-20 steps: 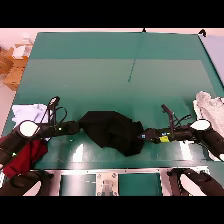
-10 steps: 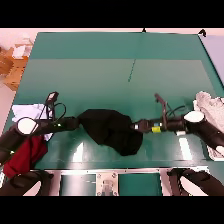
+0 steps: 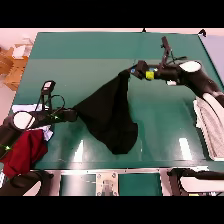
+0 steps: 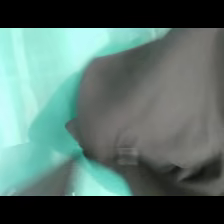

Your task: Fold the shirts.

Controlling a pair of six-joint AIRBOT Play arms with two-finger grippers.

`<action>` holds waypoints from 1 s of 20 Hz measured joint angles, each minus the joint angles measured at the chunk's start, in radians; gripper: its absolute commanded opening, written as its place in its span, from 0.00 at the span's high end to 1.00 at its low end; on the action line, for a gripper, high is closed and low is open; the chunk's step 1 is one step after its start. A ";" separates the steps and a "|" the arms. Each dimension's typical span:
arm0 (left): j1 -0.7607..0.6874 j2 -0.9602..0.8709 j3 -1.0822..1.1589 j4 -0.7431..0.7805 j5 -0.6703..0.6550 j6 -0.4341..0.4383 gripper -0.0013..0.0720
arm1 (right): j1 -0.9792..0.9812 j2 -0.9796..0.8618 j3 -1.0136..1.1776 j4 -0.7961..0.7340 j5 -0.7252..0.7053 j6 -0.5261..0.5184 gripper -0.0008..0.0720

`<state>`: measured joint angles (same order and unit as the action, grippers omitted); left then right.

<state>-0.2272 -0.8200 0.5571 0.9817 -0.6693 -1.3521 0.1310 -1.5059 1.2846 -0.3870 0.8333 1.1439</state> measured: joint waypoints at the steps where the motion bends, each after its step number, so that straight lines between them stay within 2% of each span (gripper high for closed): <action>1: 0.000 0.000 0.002 0.006 0.018 0.000 0.12 | 0.002 -0.077 0.059 0.000 -0.011 0.018 0.97; 5: 0.021 0.000 0.035 0.024 0.041 -0.002 0.12 | -0.020 -0.257 0.174 -0.016 -0.015 0.058 0.97; 9: 0.017 -0.002 0.093 0.016 -0.134 0.022 0.14 | -0.131 -0.301 0.206 -0.069 0.002 0.090 0.97; 12: -0.090 -0.030 0.068 -0.034 -0.187 0.039 0.14 | -0.233 -0.307 0.214 -0.116 0.060 0.116 0.97; 16: -0.303 -0.155 0.047 -0.111 -0.093 0.045 0.14 | -0.356 -0.301 0.216 -0.269 0.165 0.202 0.97; 20: -0.400 -0.333 0.067 -0.149 0.054 0.018 0.14 | -0.429 -0.278 0.217 -0.395 0.256 0.244 0.97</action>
<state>-0.6270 -1.1530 0.6243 0.8330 -0.6151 -1.3342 -0.2977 -1.7844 1.5013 -0.7822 1.0893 1.3880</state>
